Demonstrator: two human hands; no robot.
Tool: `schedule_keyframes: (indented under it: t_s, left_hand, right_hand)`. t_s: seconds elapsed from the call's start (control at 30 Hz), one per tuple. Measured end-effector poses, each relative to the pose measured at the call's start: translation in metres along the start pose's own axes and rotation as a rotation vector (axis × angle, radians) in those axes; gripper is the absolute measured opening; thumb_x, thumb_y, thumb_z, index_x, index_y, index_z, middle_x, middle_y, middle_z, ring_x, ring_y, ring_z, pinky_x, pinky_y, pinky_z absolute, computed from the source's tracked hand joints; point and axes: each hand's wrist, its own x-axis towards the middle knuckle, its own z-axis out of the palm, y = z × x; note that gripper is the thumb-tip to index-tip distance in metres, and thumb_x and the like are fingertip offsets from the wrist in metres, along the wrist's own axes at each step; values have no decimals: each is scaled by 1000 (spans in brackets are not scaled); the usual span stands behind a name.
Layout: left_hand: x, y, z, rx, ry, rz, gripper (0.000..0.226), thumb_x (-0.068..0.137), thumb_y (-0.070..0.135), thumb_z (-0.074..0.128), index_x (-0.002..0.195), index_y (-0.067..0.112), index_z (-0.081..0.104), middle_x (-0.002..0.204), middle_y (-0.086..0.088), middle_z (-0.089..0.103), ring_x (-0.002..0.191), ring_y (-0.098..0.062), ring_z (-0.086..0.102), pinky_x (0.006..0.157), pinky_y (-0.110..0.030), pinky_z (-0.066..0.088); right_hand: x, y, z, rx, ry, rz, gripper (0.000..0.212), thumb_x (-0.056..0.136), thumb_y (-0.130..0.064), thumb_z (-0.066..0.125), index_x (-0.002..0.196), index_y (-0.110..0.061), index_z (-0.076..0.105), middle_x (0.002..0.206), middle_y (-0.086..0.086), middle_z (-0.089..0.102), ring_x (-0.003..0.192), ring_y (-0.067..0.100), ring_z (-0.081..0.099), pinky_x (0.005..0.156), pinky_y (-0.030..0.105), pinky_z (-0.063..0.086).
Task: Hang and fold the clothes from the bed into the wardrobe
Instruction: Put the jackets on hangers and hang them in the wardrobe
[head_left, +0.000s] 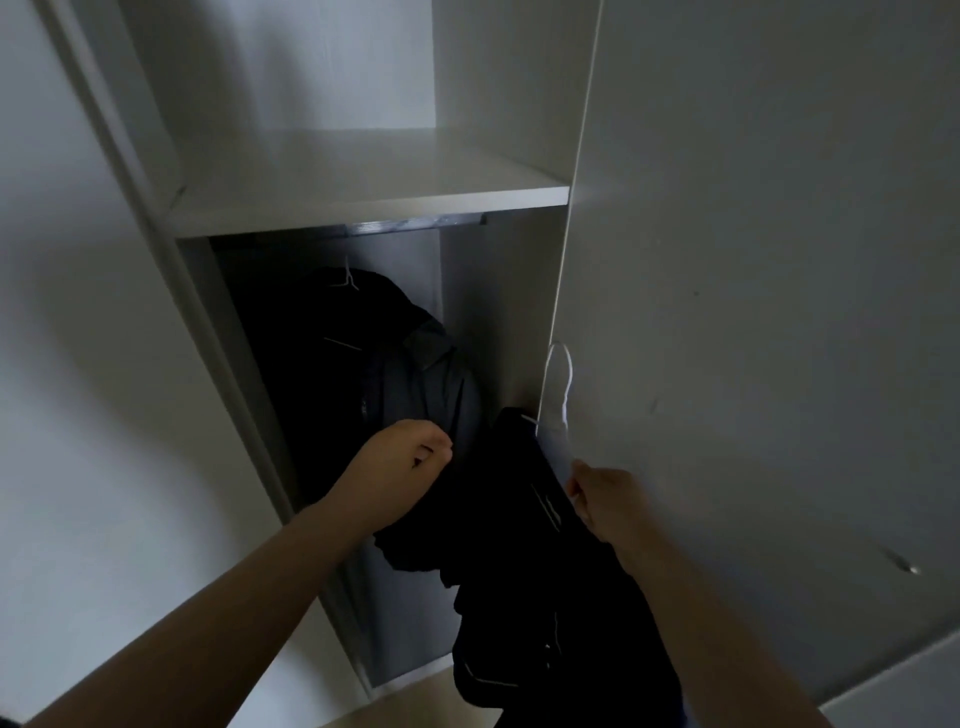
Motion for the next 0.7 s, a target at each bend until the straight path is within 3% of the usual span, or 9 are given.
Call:
schedule_keyframes:
  t_s: [0.23,0.4,0.53,0.7]
  left_hand:
    - [77,-13,3,276,-15,44,31,91,23,60,117,7,59,116,-11,57,108,-27,54,94,-33,41]
    - [141,-32,22,451,-124,139,38,92,26,55,125,8,51,128,-13,52,118,-29,46,101,-36,35]
    - [184,-56,37,665,-219,188,54,90,34,55,138,14,40,147,-7,36,134,-29,31,109,-39,29]
    - [229,-83,49,764,-285,205,64,87,34,60,143,19,34,156,-3,19,144,-33,9,111,-50,25]
  right_hand:
    - [52,-8,11,-55,-91,29,42,98,-36,48,62,-19,60,46,-9,51,48,7,45,52,23,36]
    - [79,-10,26,-73,-73,80,42,98,-40,45,64,-19,60,48,-9,52,47,6,45,50,22,37]
    - [94,-5,41,-87,-46,114,44,98,-39,44,63,-19,60,44,-10,51,47,5,44,51,22,36]
    - [111,12,58,-83,-33,215,45,98,-41,45,61,-19,59,45,-10,50,42,2,43,47,18,35]
